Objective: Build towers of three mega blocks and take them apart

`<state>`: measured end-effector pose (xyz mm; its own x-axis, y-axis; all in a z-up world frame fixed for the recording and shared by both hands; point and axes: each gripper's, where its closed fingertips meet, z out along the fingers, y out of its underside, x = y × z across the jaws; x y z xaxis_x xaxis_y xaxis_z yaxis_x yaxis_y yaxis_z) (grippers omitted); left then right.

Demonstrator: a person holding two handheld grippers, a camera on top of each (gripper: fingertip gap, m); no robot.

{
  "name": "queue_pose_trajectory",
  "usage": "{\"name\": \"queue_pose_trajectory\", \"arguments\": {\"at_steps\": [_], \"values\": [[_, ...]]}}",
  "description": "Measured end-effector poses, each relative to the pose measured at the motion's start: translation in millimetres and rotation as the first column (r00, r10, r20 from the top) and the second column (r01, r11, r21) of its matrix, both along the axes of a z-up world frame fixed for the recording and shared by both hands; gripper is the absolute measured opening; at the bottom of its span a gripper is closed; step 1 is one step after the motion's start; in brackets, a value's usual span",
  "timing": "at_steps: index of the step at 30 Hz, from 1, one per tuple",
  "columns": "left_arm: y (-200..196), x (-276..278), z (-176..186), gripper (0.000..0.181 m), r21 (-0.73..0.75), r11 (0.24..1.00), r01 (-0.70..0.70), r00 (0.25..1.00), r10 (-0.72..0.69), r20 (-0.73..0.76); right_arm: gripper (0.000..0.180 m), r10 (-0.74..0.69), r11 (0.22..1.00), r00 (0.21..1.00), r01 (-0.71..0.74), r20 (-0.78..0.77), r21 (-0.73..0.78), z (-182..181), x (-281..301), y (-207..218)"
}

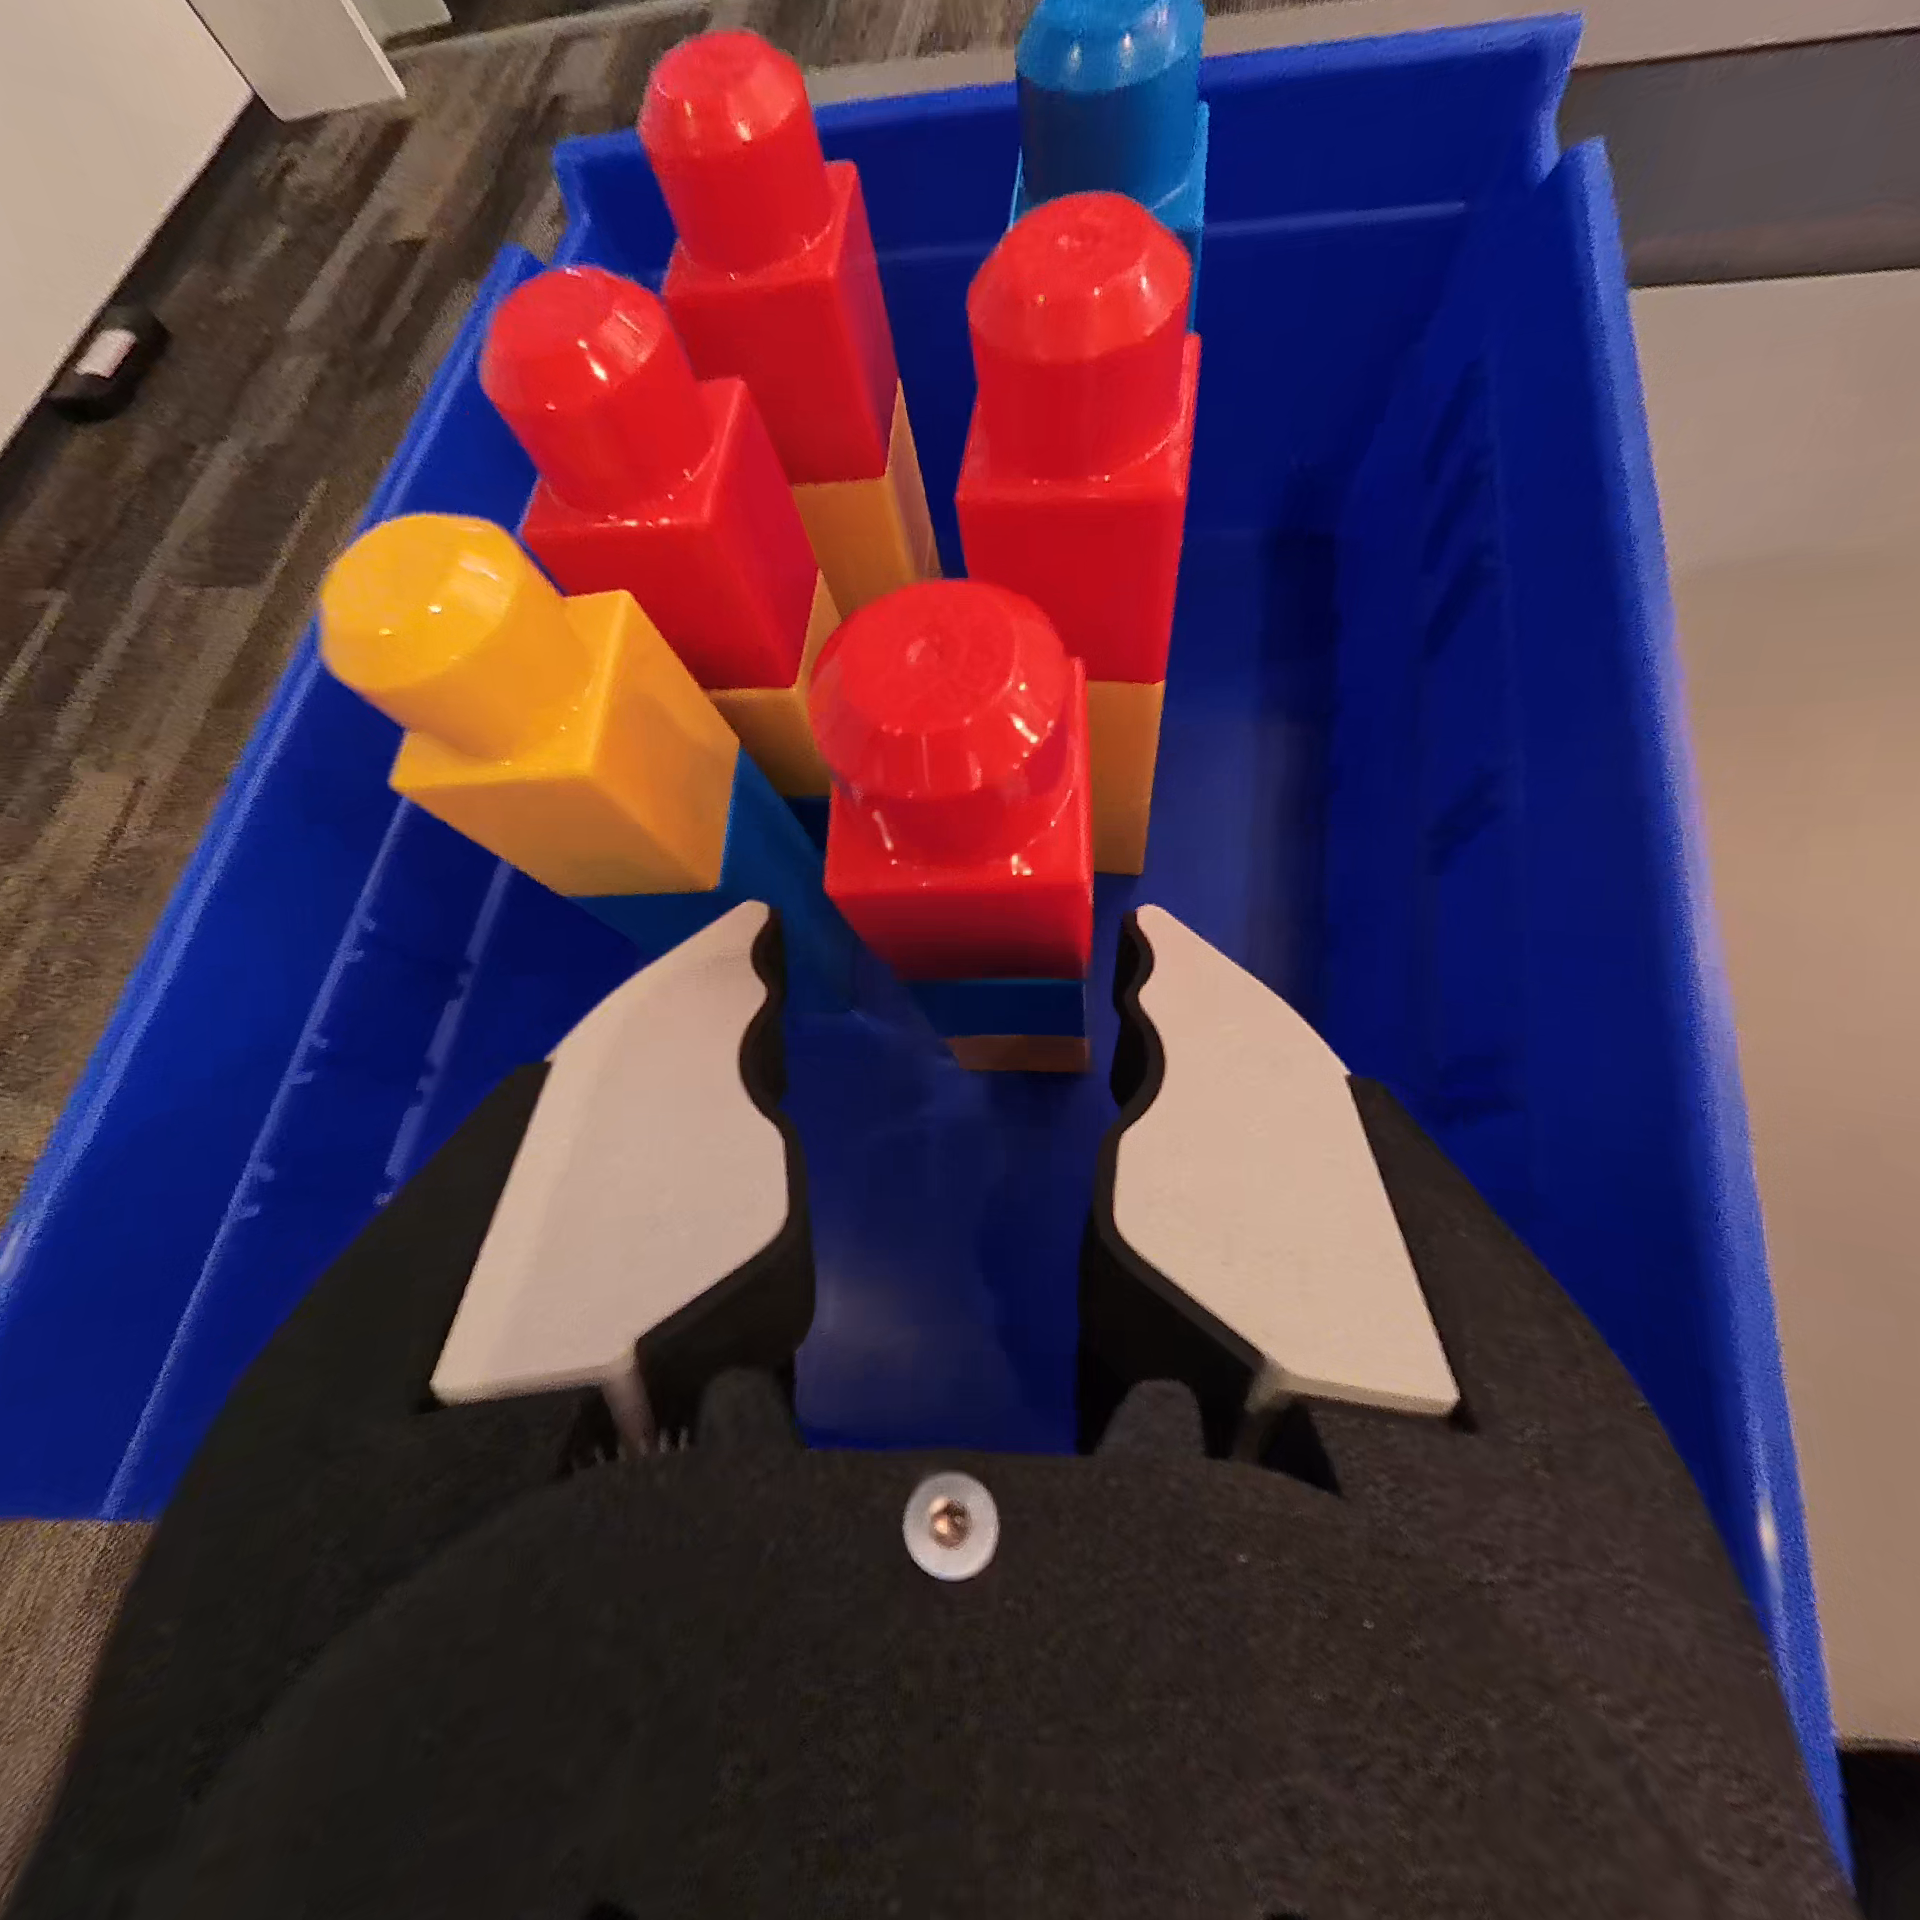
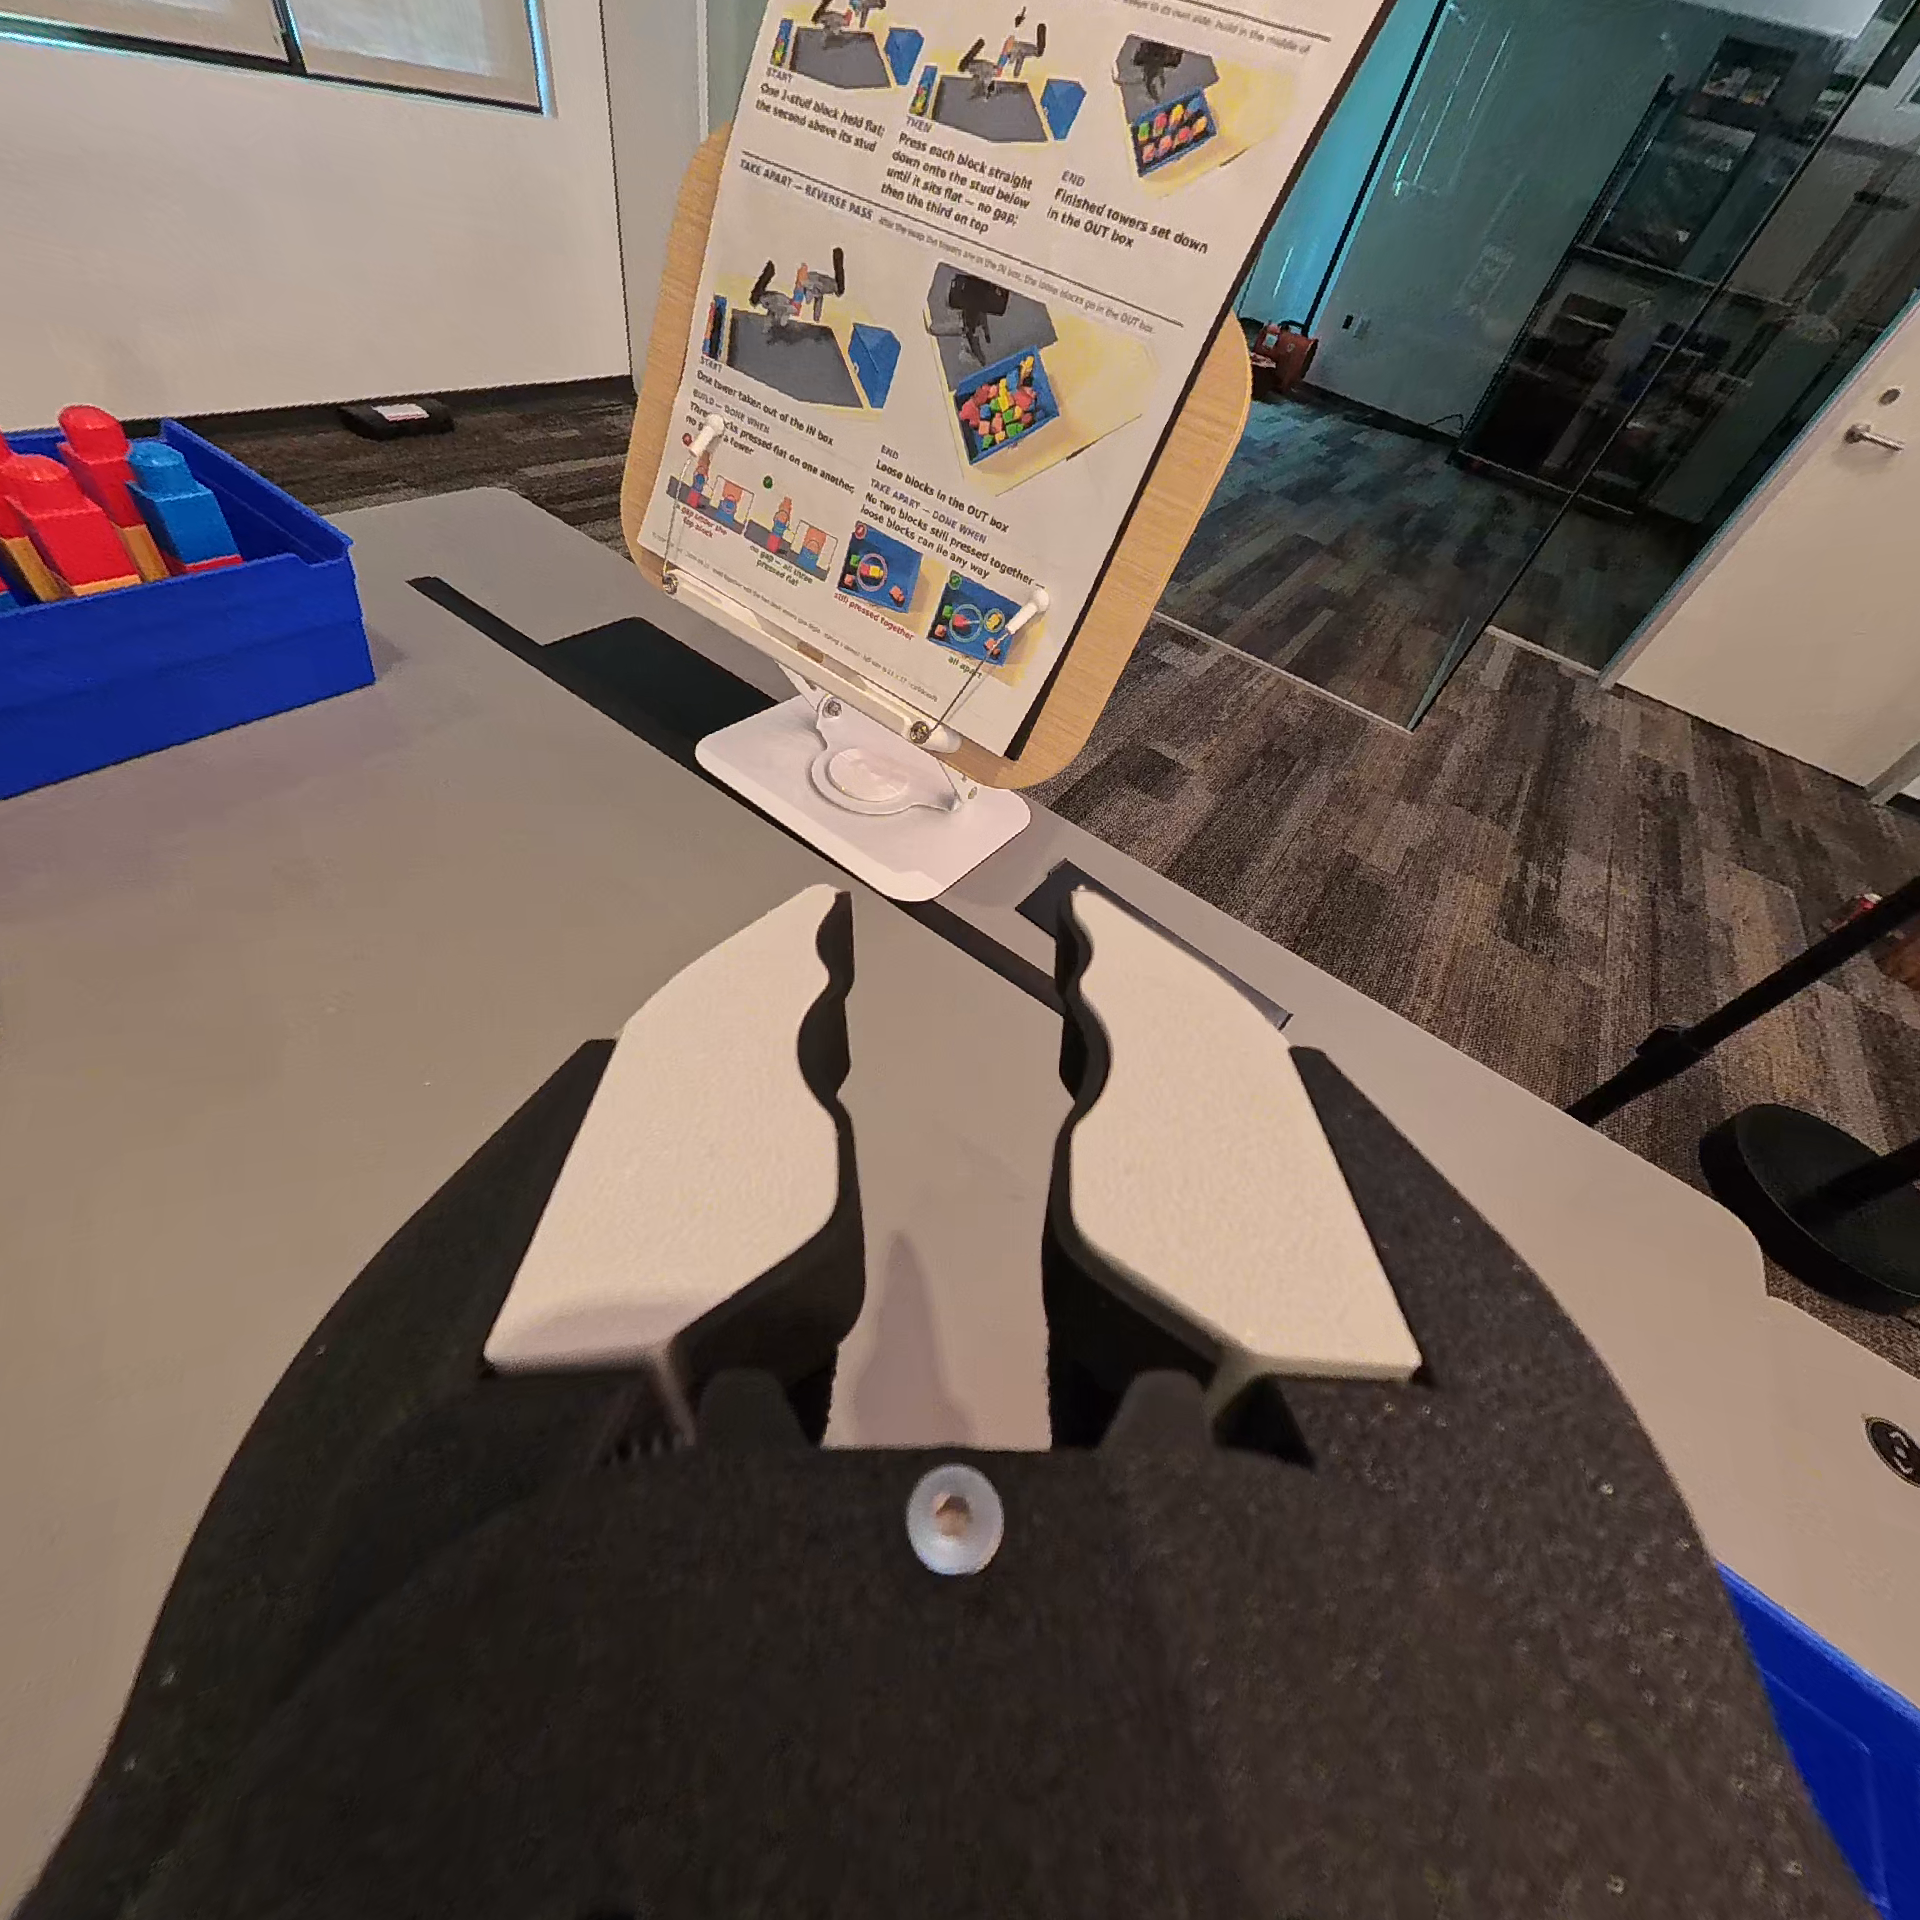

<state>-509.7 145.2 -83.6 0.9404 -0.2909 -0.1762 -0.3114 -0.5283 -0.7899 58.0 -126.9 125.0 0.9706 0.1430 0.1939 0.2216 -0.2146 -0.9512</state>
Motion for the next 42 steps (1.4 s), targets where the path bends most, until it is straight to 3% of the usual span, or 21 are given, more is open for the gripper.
{"name": "queue_pose_trajectory", "arguments": {"at_steps": [7, 23, 28, 31, 34, 38, 42], "values": [[6, 2, -11, 0.055, -0.066, 0.998, -0.015, 0.998, 0.011, -0.060, 0.037, -0.014, 0.999, 1.000, 0.015, 0.022, -0.046, -9, 2, 2], [-6, 8, -5, 0.041, -0.034, 0.999, 0.029, 0.993, -0.032, -0.109, 0.037, -0.011, 0.990, 0.999, 0.018, 0.051, -0.143, -28, 0, 6], [-30, -6, 38, 0.041, 0.086, 0.996, 0.012, 0.992, -0.001, -0.129, 0.036, -0.198, 0.960, 0.978, 0.208, 0.071, -0.187, -35, 17, 21], [-48, -12, 78, 0.041, 0.187, 0.982, 0.005, 0.989, 0.022, -0.143, 0.033, -0.365, 0.921, 0.927, 0.373, 0.085, -0.113, -22, 27, 29], [-70, -8, 120, 0.041, 0.261, 0.965, 0.016, 0.990, 0.021, -0.141, 0.031, -0.419, 0.904, 0.898, 0.427, 0.133, -0.035, -9, 22, 32], [-98, 26, 167, 0.041, 0.347, 0.931, 0.114, 0.992, -0.088, -0.091, 0.031, -0.417, 0.907, 0.893, 0.421, 0.169, 0.012, 0, 9, 35], [-120, 79, 191, 0.040, 0.386, 0.882, 0.270, 0.962, -0.264, -0.069, 0.032, -0.400, 0.914, 0.895, 0.406, 0.198, 0.012, 0, -2, 39]]}}
